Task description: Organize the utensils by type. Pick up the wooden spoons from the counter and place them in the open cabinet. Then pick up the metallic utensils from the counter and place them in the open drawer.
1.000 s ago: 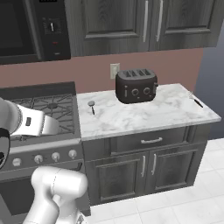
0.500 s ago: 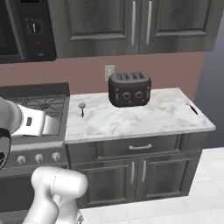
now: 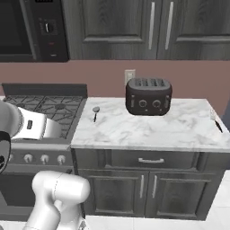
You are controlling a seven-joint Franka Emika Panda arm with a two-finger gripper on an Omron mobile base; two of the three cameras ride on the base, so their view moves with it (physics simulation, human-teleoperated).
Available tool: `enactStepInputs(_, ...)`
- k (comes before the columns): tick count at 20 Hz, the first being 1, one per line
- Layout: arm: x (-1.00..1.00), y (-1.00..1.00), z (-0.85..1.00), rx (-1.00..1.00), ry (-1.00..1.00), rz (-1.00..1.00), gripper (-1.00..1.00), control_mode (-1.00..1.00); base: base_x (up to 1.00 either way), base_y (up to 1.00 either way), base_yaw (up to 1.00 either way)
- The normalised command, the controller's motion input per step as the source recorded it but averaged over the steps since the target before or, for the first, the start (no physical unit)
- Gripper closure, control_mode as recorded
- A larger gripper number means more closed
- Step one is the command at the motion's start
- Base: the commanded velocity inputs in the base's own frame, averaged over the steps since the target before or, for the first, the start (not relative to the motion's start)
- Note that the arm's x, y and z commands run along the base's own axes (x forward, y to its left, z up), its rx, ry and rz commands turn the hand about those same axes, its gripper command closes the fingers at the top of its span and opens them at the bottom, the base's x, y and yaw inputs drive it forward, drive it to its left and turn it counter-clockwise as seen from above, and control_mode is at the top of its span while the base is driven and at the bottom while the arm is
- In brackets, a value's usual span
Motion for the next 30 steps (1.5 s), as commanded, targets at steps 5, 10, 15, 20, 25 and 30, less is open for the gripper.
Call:
enactStepInputs(5, 0.00, 0.00, 0.00, 0.00, 0.00, 0.00, -1.00, 1.00, 0.27, -0.37, 0.35)
enactStepInputs(10, 0.00, 0.00, 0.00, 0.00, 0.00, 0.00, -1.00, 1.00, 0.23, -0.13, 0.15)
enactStepInputs(15, 0.00, 0.00, 0.00, 0.00, 0.00, 0.00, -1.00, 1.00, 0.39, -0.01, 0.03)
enactStepInputs(20, 0.00, 0.00, 0.00, 0.00, 0.00, 0.00, -1.00, 1.00, 0.64, 0.00, 0.00)
enactStepInputs(25, 0.00, 0.00, 0.00, 0.00, 0.00, 0.00, -1.00, 1.00, 0.94, -0.02, 0.00)
enactStepInputs(30, 0.00, 0.00, 0.00, 0.00, 0.00, 0.00, -1.00, 1.00, 0.80, -0.05, 0.00)
